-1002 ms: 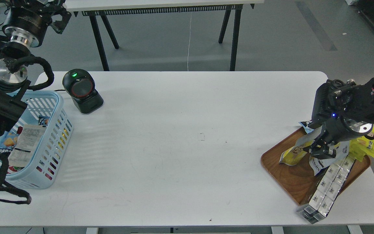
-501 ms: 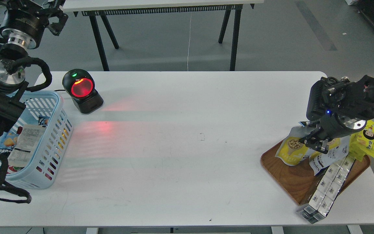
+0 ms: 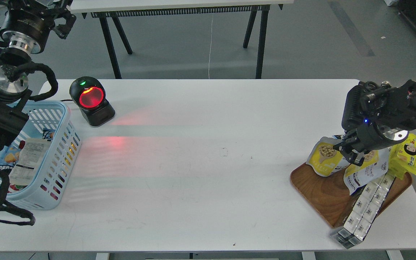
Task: Scan snack and place in basket
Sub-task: 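Close the right gripper on the yellow pouch and lift it, then carry the yellow pouch toward the table center and set it down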
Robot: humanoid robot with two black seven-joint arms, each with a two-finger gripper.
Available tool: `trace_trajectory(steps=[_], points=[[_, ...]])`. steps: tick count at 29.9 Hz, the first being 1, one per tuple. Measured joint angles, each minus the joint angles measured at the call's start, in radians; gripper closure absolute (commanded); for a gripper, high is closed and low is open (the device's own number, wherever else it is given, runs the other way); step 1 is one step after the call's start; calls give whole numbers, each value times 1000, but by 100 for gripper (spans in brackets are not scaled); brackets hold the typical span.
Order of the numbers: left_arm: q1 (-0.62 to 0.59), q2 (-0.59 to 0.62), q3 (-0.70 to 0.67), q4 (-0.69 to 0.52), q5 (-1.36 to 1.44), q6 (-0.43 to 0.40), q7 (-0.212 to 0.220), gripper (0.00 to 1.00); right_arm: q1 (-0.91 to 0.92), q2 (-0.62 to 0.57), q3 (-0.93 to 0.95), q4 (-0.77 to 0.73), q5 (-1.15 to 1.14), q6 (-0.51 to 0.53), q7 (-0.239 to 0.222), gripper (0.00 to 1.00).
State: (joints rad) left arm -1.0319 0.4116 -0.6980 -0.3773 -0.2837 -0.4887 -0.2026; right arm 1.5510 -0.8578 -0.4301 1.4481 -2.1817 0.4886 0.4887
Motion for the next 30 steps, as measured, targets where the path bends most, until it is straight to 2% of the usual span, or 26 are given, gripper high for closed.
trace_trajectory(steps=[12, 18, 30], points=[[4, 3, 0, 0, 0, 0, 4, 0, 71, -13, 46, 38, 0, 0, 0, 100], [4, 11, 0, -1, 0, 0, 5, 0, 91, 0, 146, 42, 0, 0, 0, 100], [3, 15, 0, -2, 0, 0, 6, 0, 52, 161, 300, 35, 0, 0, 0, 100]])
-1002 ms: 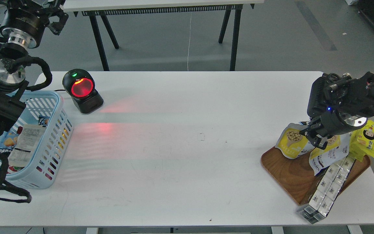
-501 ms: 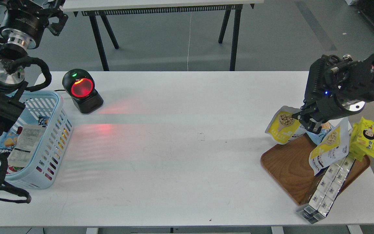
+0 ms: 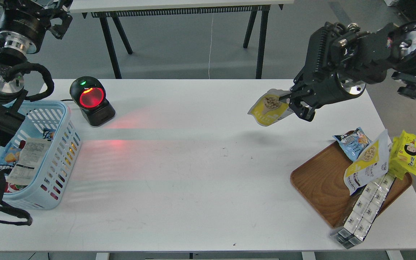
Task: Scan snack and place in basket
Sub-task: 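Carry the yellow pouch toward the table center and set it down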
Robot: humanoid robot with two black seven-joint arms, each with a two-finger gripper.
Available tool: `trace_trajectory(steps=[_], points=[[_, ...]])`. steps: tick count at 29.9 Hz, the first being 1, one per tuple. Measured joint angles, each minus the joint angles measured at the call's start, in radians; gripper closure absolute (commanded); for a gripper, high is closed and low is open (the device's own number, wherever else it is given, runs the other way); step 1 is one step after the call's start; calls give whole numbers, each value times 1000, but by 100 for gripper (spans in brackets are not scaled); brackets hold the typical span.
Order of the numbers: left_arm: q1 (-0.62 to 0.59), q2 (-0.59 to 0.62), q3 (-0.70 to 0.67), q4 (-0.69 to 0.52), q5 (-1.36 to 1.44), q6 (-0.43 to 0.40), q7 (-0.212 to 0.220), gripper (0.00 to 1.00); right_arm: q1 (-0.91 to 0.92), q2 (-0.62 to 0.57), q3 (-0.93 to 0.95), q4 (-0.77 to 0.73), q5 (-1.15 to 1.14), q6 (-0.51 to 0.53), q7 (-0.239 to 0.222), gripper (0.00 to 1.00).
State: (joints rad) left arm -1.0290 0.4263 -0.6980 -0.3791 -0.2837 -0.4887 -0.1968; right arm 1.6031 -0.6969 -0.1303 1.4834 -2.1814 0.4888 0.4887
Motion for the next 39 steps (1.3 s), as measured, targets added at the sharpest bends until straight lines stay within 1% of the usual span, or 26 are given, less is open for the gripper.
trace_trajectory(steps=[10, 19, 24, 32, 39], points=[[-4, -1, 0, -1, 0, 0, 0, 0, -39, 161, 3, -15, 0, 0, 0, 100], [-6, -4, 0, -1, 0, 0, 0, 0, -59, 340, 3, -145, 0, 0, 0, 100], [-6, -3, 0, -1, 0, 0, 0, 0, -61, 418, 3, -215, 0, 0, 0, 100], [-4, -2, 0, -1, 0, 0, -1, 0, -95, 492, 3, -277, 0, 0, 0, 100], [-3, -2, 0, -1, 0, 0, -1, 0, -104, 509, -2, -285, 0, 0, 0, 99]])
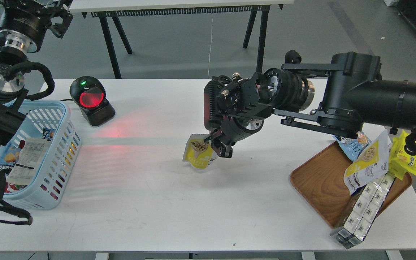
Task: Scan snack and place in basket
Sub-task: 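Carry the yellow pouch toward the table center and set it down, then open the right gripper and withdraw the right arm upward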
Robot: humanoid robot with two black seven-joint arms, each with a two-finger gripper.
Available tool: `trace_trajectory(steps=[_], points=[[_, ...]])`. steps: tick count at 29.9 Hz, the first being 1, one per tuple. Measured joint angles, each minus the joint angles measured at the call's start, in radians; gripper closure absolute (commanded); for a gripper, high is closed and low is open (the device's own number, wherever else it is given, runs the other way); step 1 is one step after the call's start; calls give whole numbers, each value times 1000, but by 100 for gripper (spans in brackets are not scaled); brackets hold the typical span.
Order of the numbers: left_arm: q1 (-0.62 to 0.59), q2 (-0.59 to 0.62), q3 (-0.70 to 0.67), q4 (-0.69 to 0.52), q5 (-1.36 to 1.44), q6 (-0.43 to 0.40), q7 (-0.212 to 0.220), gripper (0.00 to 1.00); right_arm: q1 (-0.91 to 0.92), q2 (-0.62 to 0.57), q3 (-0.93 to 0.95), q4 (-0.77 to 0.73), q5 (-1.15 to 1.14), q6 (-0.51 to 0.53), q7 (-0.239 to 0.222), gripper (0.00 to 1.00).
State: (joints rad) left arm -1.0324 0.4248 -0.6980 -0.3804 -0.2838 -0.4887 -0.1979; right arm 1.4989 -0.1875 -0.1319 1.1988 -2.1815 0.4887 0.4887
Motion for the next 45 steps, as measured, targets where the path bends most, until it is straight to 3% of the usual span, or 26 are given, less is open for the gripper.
trace_trajectory(steps=[12, 21, 24, 27, 32, 35, 39, 45], points=[[1, -1, 0, 0, 0, 0, -2, 0, 1, 6, -9, -2, 0, 0, 0, 97], [1, 0, 0, 0, 0, 0, -5, 0, 8, 6, -9, -2, 0, 0, 0, 87], [1, 0, 0, 0, 0, 0, -5, 0, 13, 3, -9, 1, 0, 0, 0, 77], [0, 0, -1, 0, 0, 0, -5, 0, 23, -6, -5, 9, 0, 0, 0, 58], [-5, 0, -1, 0, 0, 0, -5, 0, 55, -58, -1, 50, 1, 0, 0, 44], [-8, -1, -1, 0, 0, 0, -1, 0, 70, -105, 9, 80, 9, 0, 0, 22], [-12, -1, -1, 0, 0, 0, -6, 0, 66, -151, 83, 87, 69, 0, 0, 7], [-12, 6, -1, 0, 0, 0, -13, 0, 56, -223, 193, 83, 250, 0, 0, 3]])
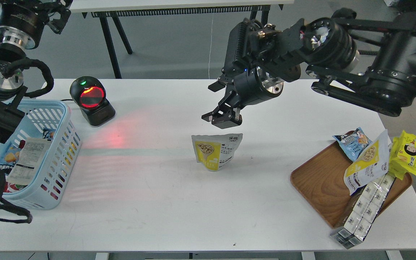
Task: Scan snack and place in basket
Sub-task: 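Open the right gripper and withdraw the right arm upward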
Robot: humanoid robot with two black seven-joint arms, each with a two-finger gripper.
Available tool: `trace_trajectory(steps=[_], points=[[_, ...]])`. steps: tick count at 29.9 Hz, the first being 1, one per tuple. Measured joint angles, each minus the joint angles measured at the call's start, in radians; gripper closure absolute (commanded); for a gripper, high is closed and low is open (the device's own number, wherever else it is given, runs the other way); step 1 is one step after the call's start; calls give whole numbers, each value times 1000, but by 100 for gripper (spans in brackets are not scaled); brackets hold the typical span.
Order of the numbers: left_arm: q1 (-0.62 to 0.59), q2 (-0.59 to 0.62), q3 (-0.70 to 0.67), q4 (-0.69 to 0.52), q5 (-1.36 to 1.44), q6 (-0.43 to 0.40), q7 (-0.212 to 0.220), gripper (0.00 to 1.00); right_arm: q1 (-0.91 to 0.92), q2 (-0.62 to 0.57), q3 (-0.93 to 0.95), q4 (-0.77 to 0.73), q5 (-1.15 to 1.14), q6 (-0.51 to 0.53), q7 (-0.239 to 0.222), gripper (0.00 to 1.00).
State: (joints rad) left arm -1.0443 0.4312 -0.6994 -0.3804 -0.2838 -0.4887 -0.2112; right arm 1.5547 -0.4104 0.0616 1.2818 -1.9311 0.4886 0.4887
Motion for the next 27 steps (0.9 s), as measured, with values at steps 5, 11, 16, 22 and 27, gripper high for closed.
trace_trajectory(steps=[5, 11, 16, 22, 27], points=[[0, 45, 0, -10, 0, 0, 13, 0, -37, -84, 52, -15, 164, 0, 0, 1], [-47, 101, 25, -12, 55, 0, 72, 1, -118, -125, 135, -163, 475, 0, 0, 1], [-93, 102, 60, -15, 149, 0, 114, 1, -167, -141, 208, -283, 691, 0, 0, 1], [-158, 102, 104, -55, 373, 0, 115, 3, -230, -186, 261, -391, 981, 0, 0, 1], [-163, 131, 111, -275, 564, 0, 115, 3, -320, -236, 276, -423, 1214, -1, 0, 1]])
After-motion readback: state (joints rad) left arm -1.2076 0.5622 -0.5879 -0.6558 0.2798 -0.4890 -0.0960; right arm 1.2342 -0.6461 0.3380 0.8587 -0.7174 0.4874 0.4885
